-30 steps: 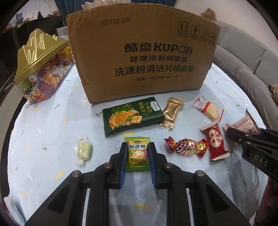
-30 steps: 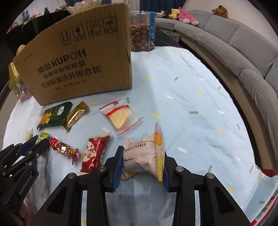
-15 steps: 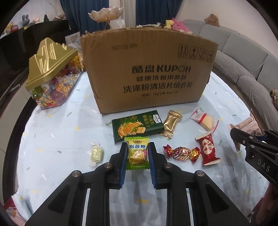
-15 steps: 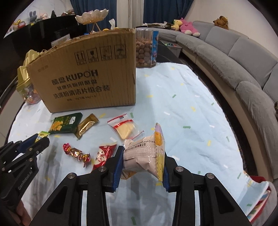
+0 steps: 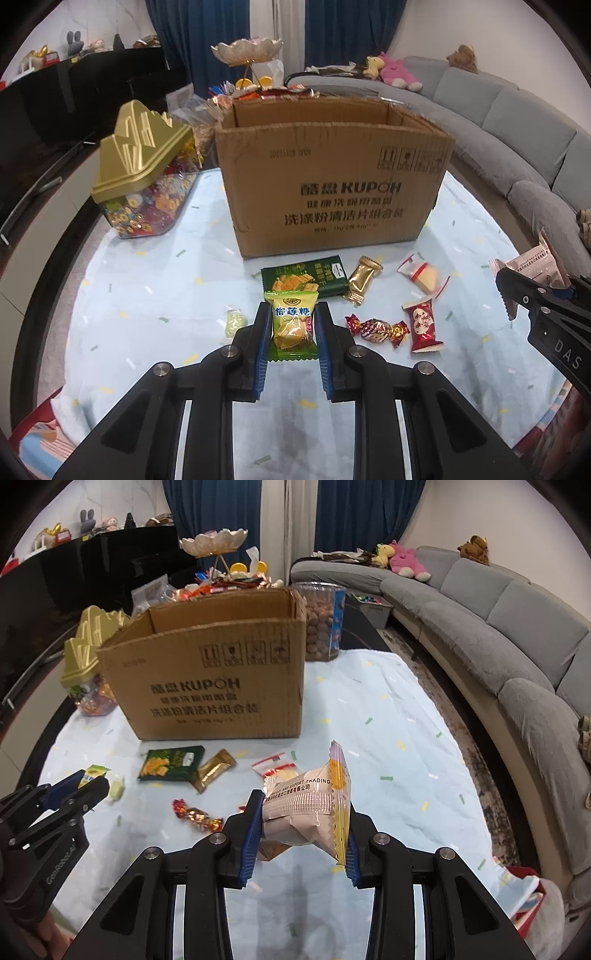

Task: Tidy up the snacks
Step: 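Lift and carry both held snacks toward the cardboard box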

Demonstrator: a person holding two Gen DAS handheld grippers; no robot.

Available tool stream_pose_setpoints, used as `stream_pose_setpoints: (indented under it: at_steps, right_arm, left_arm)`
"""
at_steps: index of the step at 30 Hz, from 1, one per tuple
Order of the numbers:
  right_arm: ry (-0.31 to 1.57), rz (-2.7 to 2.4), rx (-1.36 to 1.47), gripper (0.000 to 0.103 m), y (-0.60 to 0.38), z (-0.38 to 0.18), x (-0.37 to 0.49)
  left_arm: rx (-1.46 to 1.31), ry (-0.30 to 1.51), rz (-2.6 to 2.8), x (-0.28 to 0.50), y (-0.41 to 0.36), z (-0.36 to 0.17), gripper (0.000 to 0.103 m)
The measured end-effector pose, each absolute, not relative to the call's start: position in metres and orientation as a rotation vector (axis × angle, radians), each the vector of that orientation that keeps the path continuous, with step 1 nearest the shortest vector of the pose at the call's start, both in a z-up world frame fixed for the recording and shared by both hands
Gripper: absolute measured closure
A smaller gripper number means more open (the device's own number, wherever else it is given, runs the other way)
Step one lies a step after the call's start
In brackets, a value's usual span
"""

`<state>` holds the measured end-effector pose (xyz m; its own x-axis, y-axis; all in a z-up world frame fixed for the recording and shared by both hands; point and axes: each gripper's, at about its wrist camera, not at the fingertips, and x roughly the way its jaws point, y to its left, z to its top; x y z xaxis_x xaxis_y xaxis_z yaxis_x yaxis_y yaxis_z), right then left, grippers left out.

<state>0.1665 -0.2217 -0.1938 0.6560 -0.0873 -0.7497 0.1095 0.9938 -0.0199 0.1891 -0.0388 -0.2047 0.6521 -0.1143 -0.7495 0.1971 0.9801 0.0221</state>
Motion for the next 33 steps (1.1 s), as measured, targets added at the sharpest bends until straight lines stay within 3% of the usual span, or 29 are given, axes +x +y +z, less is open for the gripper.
stream_pose_setpoints:
  at_steps: [33]
  right_arm:
    - [0.7,-0.047,0.04,0.064,-0.197,-0.096,0.166]
  left_arm:
    - [0.055,0.739,-0.12,0.196,-0.027,-0.103,0.079]
